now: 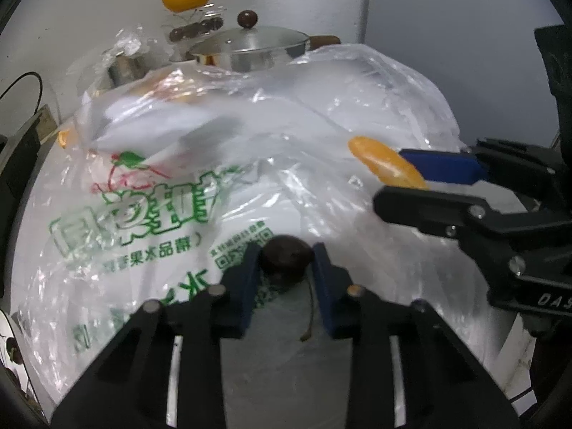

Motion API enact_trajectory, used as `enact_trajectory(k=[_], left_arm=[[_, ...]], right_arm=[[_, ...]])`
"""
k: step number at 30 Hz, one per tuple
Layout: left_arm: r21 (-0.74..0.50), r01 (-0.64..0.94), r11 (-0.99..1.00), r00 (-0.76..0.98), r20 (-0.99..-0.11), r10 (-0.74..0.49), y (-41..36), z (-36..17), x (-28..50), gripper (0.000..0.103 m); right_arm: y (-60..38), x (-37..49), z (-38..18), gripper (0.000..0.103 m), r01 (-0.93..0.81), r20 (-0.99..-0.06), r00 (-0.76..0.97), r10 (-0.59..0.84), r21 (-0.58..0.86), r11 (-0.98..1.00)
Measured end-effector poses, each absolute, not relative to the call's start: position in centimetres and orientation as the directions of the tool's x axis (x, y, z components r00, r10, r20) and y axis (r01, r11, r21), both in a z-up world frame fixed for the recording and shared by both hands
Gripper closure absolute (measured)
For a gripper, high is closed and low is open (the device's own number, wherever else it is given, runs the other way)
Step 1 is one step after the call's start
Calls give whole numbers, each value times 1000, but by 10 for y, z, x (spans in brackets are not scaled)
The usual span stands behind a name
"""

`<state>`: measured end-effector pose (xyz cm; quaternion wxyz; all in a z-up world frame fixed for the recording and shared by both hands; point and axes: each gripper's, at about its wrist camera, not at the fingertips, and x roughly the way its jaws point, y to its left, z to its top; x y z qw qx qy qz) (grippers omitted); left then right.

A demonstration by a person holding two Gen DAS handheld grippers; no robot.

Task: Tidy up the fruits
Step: 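Grasp a dark cherry with the left gripper while the right holds the orange segment, then carry the cherry and orange segment over the white plate with both tools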

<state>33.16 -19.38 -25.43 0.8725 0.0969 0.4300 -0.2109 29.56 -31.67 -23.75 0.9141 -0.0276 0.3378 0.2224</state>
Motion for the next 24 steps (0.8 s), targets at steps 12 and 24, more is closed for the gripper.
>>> enact_trajectory(k=[12,24], left_arm=[[-29,450,893,576,-754,-315,-174,-233,313,73],[-35,407,913,657,-682,-320,-129,-193,278,73]], right_arm=[[-293,288,-225,64,-451,-627,674,391,71,890],[-252,265,-202,64,-496,-611,681,403,20,868]])
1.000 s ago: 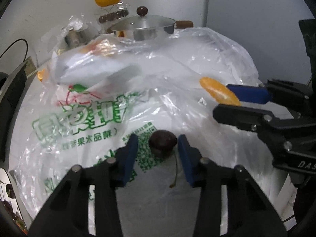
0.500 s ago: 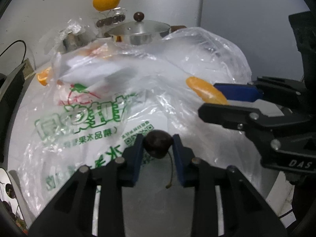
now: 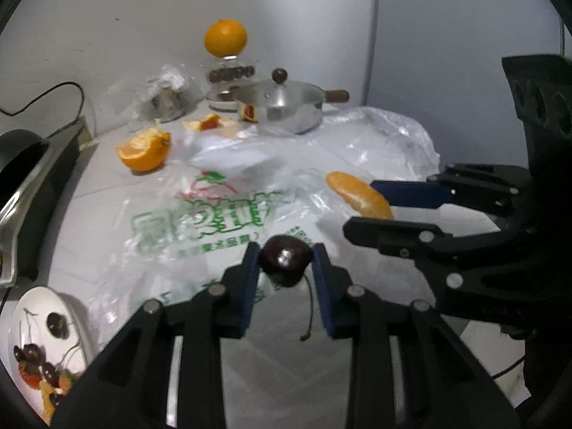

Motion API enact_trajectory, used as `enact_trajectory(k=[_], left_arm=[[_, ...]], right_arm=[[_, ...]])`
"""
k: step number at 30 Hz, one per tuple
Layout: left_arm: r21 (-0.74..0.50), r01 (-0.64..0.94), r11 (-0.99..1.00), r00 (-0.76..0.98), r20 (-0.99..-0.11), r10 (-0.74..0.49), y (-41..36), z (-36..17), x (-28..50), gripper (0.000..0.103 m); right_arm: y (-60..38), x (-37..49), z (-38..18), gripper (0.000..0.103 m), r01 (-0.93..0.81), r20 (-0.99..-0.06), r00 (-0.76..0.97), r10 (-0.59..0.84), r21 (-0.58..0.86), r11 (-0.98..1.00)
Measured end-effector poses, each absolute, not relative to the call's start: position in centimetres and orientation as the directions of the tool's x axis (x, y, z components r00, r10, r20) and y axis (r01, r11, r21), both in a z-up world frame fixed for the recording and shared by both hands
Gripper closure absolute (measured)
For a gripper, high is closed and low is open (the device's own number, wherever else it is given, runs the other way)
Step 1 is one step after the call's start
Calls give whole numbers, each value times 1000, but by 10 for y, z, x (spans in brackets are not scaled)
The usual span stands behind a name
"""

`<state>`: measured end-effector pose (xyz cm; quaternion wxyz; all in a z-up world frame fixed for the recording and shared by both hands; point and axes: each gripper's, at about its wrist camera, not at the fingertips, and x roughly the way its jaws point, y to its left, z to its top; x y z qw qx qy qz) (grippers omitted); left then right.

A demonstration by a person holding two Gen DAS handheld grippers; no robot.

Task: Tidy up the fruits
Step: 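Carry the cherry and orange segment over the white plate with both tools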

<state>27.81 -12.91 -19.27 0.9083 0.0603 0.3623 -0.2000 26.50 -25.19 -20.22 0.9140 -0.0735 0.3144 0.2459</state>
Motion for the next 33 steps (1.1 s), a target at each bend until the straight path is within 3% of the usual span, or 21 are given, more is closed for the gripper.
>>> enact_trajectory(k=[33], left_arm=[[-29,204,978,768,-615,-179,28,-163,196,73]], right_arm=[[-116,230,-175,64,-645,-595,629,501,-39,763]])
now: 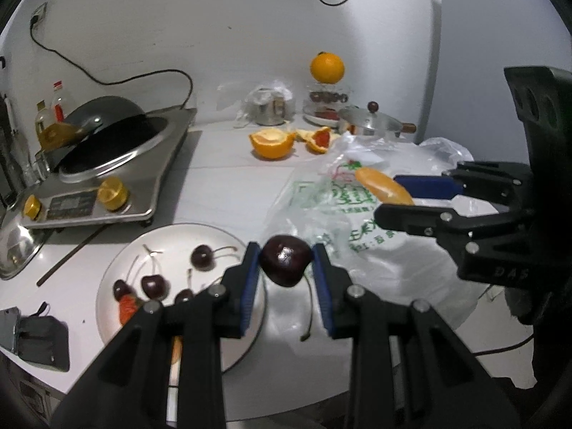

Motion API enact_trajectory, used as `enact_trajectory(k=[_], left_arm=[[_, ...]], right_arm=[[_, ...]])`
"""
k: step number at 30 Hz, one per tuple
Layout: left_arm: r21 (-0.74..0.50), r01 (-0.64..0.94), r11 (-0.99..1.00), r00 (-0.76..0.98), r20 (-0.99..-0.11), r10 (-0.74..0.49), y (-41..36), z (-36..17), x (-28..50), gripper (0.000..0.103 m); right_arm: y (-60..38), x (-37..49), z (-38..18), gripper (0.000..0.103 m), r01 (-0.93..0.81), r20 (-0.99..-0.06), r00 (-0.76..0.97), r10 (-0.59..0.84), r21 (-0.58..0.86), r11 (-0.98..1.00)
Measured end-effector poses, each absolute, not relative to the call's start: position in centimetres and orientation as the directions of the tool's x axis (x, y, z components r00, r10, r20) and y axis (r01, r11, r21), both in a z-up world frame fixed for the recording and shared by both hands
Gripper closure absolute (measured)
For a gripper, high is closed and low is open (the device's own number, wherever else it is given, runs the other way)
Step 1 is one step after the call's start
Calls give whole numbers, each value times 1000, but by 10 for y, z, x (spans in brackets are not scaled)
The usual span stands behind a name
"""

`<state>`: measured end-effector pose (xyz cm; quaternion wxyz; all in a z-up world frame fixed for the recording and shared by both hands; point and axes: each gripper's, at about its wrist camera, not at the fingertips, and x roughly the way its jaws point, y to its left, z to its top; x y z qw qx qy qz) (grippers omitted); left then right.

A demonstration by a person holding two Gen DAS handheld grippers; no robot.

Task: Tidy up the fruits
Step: 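Carry the cherry and orange segment over the white plate with both tools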

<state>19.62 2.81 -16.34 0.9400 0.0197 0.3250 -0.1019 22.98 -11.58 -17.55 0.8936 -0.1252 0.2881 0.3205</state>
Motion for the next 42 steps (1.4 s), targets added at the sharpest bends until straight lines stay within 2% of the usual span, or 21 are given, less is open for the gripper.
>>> enact_trajectory(k=[18,42], left_arm=[[-43,137,990,797,-589,-136,83,-164,201,73],[-56,91,994,768,-632,-106,121,-192,248,73]], right_arm=[[-61,238,-175,64,-703,-610,586,533,-56,709],[-23,278,-199,64,-751,-650,508,565,-12,661]])
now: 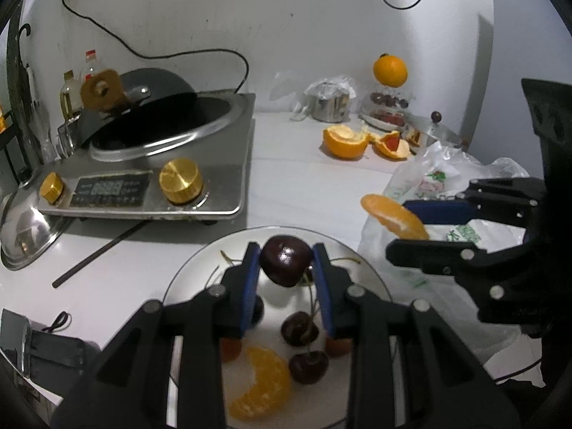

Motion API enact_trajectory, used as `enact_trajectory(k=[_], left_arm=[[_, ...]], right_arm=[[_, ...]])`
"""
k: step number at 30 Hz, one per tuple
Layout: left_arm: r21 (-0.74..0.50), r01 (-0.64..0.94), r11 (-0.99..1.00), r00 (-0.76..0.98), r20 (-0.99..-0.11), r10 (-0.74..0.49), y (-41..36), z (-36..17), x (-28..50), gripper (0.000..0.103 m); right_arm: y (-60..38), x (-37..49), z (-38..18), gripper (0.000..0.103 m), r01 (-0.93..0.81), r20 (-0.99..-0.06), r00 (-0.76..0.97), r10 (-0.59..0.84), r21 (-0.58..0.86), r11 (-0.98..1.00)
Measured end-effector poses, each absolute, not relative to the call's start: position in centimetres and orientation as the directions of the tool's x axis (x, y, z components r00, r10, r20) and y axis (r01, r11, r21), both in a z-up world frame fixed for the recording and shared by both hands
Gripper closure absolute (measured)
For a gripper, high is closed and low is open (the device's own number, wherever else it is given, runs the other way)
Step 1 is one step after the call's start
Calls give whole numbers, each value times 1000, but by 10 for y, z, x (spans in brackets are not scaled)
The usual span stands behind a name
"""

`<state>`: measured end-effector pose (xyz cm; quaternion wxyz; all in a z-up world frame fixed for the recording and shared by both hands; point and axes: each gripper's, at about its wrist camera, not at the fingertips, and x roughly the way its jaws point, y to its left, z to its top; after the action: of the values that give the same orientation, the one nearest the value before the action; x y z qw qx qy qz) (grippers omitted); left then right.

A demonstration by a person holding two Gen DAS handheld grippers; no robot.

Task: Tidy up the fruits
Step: 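Carry the cherry and orange segment over the white plate with both tools, then open both grippers to drop the cherry and orange segment onto the plate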

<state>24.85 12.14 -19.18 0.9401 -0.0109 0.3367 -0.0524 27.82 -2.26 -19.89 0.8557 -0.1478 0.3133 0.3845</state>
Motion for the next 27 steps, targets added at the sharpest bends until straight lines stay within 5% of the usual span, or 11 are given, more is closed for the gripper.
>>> enact_trajectory(k=[25,27], left_arm=[[-82,27,996,738,-671,-75,137,-213,276,68],[-80,24,996,744,-664,-72,140,-210,271,59]], right_arm=[[-10,297,-220,64,-753,-679,474,561,18,658],[-6,296,-221,64,-758,-680,470,563,15,652]])
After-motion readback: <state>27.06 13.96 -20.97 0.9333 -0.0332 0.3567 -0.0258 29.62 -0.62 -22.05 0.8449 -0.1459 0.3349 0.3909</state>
